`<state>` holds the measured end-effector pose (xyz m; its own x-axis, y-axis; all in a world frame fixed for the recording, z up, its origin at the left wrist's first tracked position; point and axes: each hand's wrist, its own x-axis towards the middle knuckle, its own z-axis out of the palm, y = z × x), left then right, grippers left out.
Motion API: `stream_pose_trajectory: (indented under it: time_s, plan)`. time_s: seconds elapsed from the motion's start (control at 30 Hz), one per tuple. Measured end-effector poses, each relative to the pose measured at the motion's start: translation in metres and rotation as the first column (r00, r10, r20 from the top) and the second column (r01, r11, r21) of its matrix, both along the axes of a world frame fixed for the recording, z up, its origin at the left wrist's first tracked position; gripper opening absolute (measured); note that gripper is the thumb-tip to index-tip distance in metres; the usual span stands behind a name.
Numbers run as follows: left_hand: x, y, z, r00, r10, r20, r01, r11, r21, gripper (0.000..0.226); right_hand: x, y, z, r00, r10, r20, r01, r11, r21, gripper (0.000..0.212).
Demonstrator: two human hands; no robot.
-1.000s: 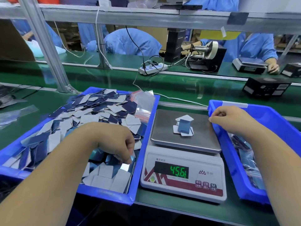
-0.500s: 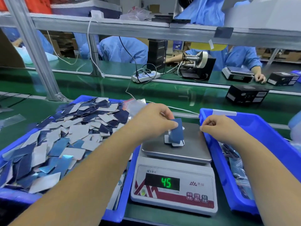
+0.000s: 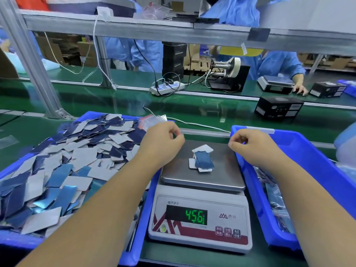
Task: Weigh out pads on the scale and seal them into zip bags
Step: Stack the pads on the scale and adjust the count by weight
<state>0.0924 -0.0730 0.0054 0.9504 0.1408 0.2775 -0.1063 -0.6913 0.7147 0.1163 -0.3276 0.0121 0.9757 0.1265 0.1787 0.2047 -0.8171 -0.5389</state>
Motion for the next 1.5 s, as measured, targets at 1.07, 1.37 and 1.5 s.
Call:
stream_pose_trajectory:
  time_s: [1.07, 1.37, 1.5]
  plan:
    - [-0.022, -0.029, -0.001, 0.982, -0.097, -0.163, 0.153, 0.913, 0.378, 0.038, 0.027, 0.028, 0.003, 0.92, 0.388, -0.057, -0.392, 0.907, -0.156, 0.03]
    - [-0.022, -0.027, -0.005, 0.978, -0.074, -0.193, 0.144, 0.916, 0.374, 0.05, 0.024, 0.034, 0.003, 0.924, 0.368, -0.099, -0.381, 0.901, -0.208, 0.017]
    - [-0.023, -0.029, -0.006, 0.971, -0.099, -0.218, 0.185, 0.89, 0.416, 0.049, 0.027, 0.032, 0.004, 0.923, 0.365, -0.119, -0.383, 0.9, -0.208, 0.013]
